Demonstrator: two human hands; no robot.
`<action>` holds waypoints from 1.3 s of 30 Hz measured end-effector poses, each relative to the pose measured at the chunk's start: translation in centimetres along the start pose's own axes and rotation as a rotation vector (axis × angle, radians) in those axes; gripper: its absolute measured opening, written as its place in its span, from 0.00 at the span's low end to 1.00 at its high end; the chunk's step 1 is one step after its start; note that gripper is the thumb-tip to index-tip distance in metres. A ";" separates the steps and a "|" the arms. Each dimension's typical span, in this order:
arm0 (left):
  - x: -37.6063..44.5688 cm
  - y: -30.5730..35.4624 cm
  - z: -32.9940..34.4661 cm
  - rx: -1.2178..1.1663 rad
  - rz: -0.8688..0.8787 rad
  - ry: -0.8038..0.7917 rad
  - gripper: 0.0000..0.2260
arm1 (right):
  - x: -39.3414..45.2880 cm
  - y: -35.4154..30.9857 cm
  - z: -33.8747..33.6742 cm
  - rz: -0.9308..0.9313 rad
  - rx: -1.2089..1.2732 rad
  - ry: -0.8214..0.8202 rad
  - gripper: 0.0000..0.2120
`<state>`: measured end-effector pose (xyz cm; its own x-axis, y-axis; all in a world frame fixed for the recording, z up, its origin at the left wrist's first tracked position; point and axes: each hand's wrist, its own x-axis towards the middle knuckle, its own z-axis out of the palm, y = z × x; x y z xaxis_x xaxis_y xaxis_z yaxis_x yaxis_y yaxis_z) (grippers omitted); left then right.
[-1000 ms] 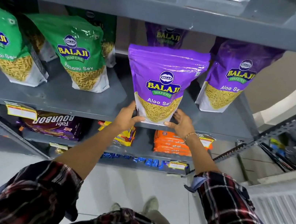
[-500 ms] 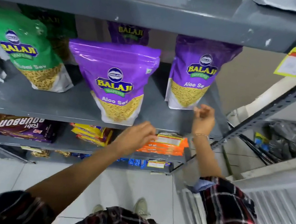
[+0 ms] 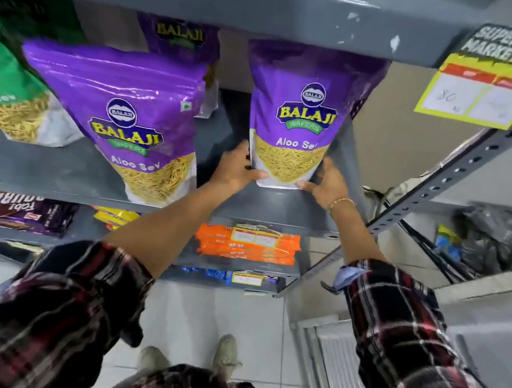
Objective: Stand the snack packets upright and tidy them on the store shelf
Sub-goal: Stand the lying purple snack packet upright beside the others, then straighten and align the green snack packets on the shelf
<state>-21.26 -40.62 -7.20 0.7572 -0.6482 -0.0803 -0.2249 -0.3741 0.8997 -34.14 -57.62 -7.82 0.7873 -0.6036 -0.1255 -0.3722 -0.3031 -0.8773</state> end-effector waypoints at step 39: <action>-15.6 -6.7 -5.3 0.119 0.116 0.271 0.11 | -15.9 -3.0 16.1 -0.167 0.206 0.195 0.05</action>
<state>-28.36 -24.50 -9.72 0.8546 -0.4967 0.1516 -0.3773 -0.3931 0.8385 -37.65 -35.22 -10.69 0.7131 -0.6937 0.1014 -0.1233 -0.2664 -0.9559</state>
